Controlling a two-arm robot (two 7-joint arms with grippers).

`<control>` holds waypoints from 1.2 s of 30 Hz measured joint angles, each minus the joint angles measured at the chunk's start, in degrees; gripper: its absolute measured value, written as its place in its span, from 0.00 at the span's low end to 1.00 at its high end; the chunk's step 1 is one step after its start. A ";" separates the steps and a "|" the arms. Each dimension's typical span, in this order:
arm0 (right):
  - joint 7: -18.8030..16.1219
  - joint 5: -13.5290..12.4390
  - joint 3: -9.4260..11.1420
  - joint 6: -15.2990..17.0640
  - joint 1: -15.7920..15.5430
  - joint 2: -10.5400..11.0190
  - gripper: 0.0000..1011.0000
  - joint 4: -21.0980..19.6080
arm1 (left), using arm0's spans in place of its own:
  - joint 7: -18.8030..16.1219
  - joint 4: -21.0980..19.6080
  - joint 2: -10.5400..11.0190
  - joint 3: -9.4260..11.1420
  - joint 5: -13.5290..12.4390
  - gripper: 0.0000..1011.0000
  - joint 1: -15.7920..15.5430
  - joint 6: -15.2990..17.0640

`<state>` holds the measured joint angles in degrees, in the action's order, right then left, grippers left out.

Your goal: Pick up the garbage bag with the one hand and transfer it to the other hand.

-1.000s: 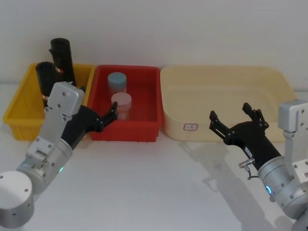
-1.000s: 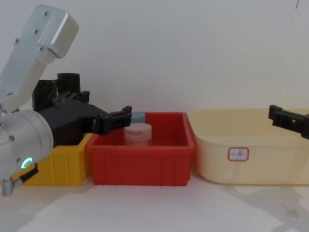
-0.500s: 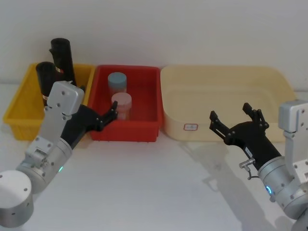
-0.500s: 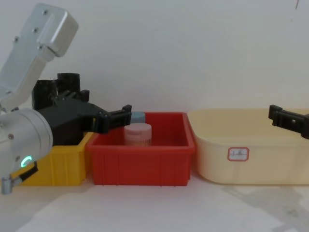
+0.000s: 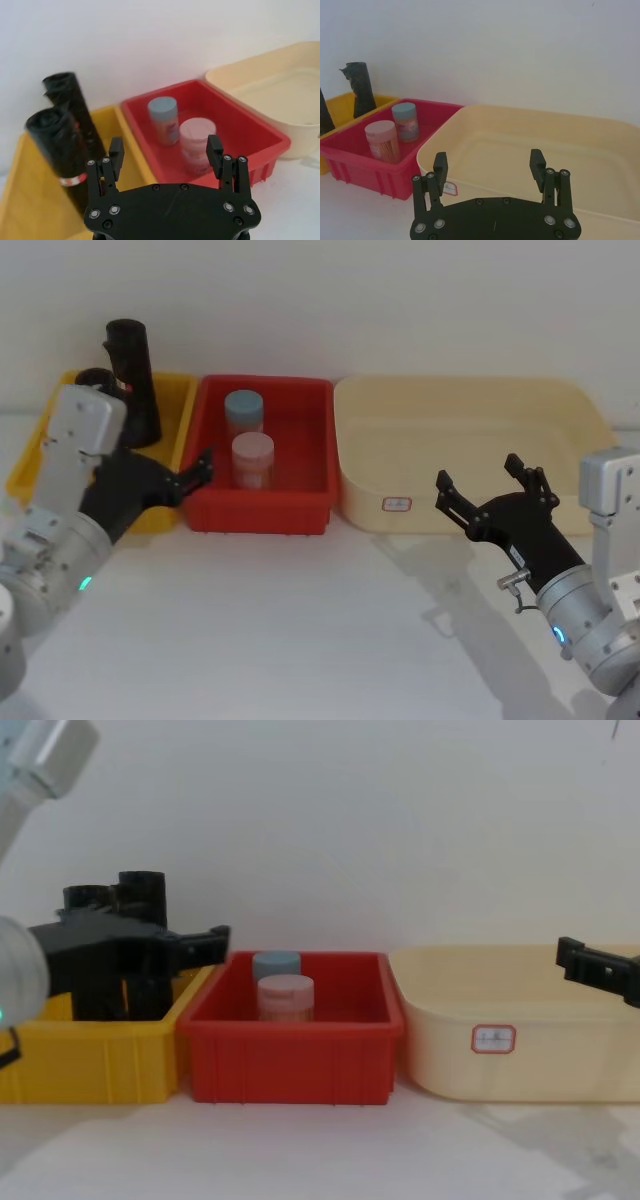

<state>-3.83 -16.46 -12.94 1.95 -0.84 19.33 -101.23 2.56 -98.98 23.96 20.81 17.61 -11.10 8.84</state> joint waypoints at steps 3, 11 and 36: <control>0.00 0.00 0.00 0.00 0.00 0.00 0.99 0.00 | 0.40 -0.85 0.54 -1.70 1.93 0.99 0.67 2.26; 0.00 0.00 0.00 0.00 0.00 0.00 0.99 0.00 | 1.16 -1.66 1.72 -6.38 6.11 0.99 1.89 6.65; 0.00 0.00 0.00 0.00 0.00 0.00 0.99 0.00 | 4.02 5.15 3.45 -11.22 8.18 0.99 -2.31 9.59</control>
<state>-3.83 -16.46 -12.94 1.95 -0.84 19.33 -101.23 6.58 -93.82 27.41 9.59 25.79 -13.40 18.42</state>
